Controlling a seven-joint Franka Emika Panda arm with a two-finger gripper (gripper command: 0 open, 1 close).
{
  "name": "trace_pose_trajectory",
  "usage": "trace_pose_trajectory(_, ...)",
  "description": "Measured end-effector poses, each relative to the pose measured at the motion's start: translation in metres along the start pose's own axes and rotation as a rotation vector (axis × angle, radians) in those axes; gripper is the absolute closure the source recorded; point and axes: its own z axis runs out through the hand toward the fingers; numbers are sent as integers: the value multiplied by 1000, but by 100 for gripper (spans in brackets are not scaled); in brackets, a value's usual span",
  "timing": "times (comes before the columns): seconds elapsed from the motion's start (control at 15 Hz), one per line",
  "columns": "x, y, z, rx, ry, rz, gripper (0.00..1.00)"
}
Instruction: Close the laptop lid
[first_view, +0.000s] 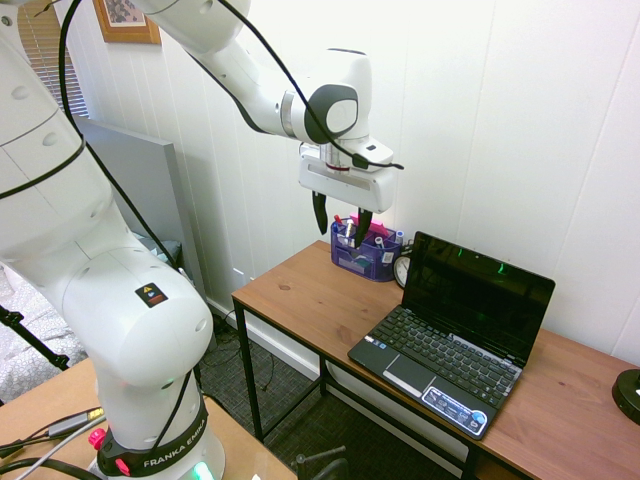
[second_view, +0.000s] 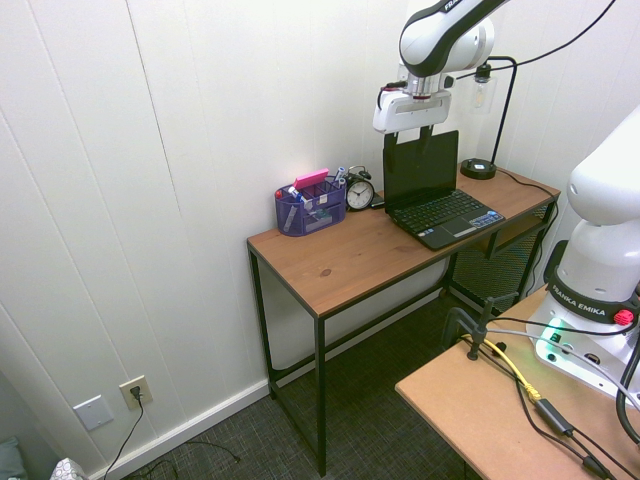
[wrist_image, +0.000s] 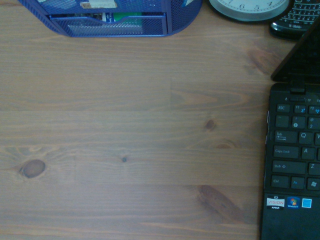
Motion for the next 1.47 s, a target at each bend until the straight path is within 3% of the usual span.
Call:
trace_pose_trajectory(0.47,14,-32,-19,-26,84,25,0)
trace_pose_trajectory(0.8,98,-46,-29,-38,170,139,0)
trace_pose_trajectory(1.13,178,-23,-29,-24,222,266,0)
trace_pose_trajectory(1.2,192,-17,-29,-23,231,289,100)
trace_pose_trajectory(1.47,237,-3,-16,-26,238,358,100)
